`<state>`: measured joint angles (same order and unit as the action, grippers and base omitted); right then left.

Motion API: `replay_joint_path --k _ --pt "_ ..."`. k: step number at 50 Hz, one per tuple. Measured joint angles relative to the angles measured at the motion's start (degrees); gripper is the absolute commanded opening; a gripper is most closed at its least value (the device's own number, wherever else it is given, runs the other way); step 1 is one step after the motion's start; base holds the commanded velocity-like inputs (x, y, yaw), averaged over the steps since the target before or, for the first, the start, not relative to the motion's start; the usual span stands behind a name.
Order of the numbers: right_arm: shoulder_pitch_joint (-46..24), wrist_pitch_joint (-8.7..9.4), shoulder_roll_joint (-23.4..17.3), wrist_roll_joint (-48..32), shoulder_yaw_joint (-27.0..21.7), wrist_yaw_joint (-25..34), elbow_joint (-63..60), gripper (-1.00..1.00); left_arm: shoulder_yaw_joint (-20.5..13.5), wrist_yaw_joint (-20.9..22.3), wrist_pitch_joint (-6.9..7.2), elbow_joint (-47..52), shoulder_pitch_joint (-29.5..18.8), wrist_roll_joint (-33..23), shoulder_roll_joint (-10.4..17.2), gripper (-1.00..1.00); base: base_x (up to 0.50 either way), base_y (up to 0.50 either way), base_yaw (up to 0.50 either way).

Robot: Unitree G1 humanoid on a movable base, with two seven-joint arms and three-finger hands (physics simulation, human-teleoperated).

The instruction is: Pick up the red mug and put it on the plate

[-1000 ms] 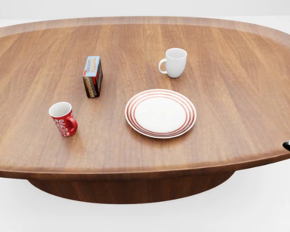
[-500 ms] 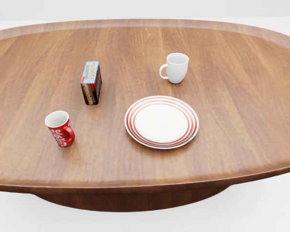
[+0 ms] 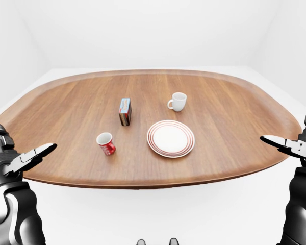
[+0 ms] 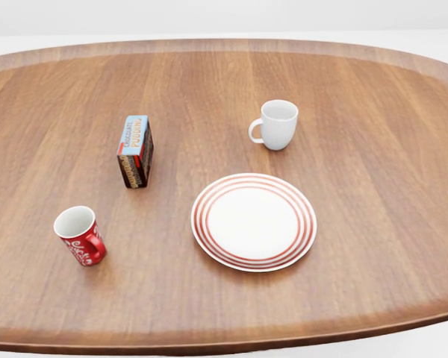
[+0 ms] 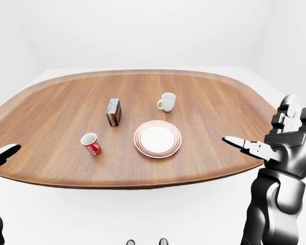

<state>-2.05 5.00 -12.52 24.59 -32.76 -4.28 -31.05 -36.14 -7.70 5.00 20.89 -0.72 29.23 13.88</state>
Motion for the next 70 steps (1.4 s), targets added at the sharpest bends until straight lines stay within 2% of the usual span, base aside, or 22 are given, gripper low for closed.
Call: replay_joint_path --k 61,70 --pt "0.06 0.0 -0.14 0.82 -0.45 -0.01 -0.16 1.0 0.02 -0.19 0.0 -0.08 -0.18 0.17 0.15 1.0 0.3 0.0 0.0" --pt "0.22 0.0 -0.04 0.84 -0.47 0.06 -0.23 1.0 0.0 -0.25 0.0 0.09 -0.13 0.17 0.13 1.0 0.02 0.03 0.0"
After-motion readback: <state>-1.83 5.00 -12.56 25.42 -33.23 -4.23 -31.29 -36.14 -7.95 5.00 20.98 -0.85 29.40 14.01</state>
